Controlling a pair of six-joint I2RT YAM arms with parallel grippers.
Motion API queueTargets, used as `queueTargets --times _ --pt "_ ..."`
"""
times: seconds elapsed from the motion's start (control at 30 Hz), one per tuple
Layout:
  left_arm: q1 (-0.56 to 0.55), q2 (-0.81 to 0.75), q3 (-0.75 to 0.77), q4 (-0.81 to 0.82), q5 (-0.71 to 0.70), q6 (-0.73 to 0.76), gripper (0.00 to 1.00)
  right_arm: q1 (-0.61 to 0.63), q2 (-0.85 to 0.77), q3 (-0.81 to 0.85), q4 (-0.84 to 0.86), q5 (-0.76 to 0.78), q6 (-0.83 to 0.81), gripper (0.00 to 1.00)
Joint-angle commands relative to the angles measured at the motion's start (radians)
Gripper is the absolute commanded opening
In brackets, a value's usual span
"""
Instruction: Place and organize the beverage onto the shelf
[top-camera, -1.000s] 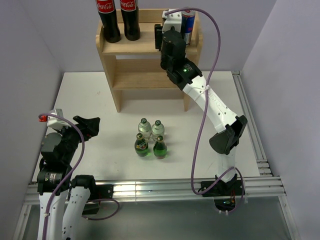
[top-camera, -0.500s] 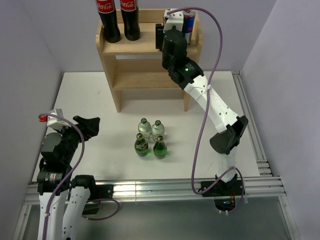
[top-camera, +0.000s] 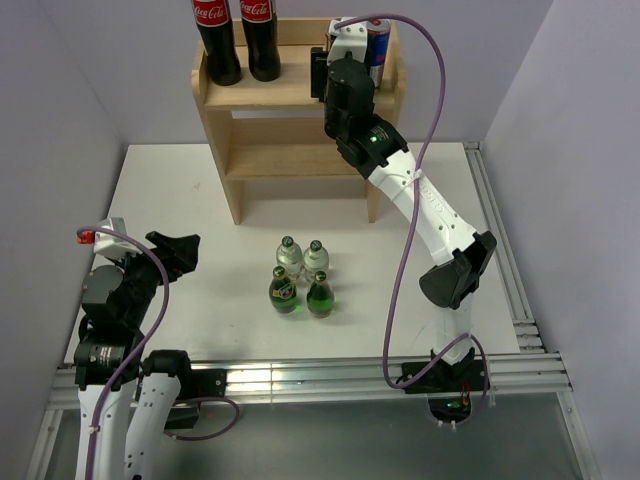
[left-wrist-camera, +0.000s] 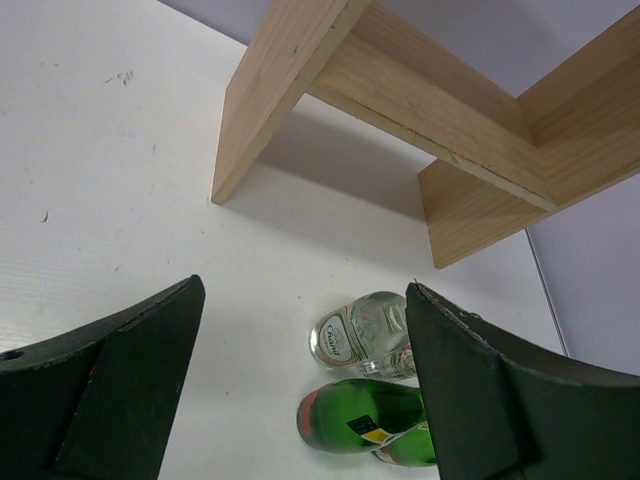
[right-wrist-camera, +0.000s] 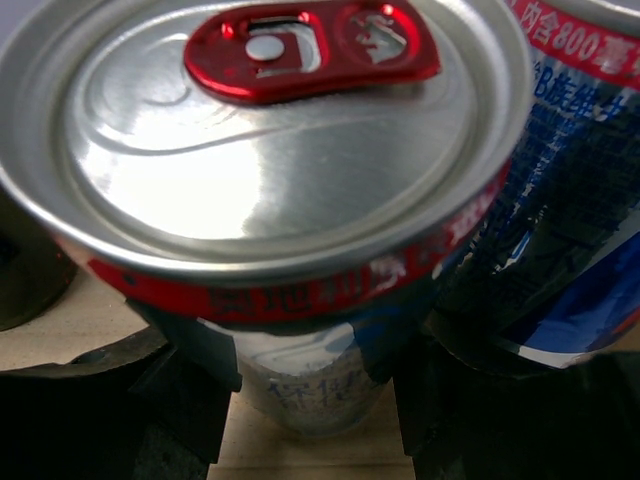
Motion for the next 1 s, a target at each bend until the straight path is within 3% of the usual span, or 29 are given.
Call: queueTargets --times 0.0,0.23,0.57,0.97 --pt "0.008 -0.006 -0.007 0.048 0.027 0.017 0.88 0.004 0.009 0.015 0.013 0.015 -0.001 0.66" --pt "0.013 -0.009 -0.007 0.048 0.028 0.017 0.88 0.004 0.026 0.018 0.028 0.029 -0.016 0.75" --pt "0.019 -0.011 -0.007 0.050 0.034 0.017 0.89 0.004 0.021 -0.013 0.033 0.035 -0.001 0.75" --pt "0.022 -0.009 -0.007 0.050 0.036 0.017 0.89 0.023 -0.089 -0.175 0.043 0.052 0.054 0.76"
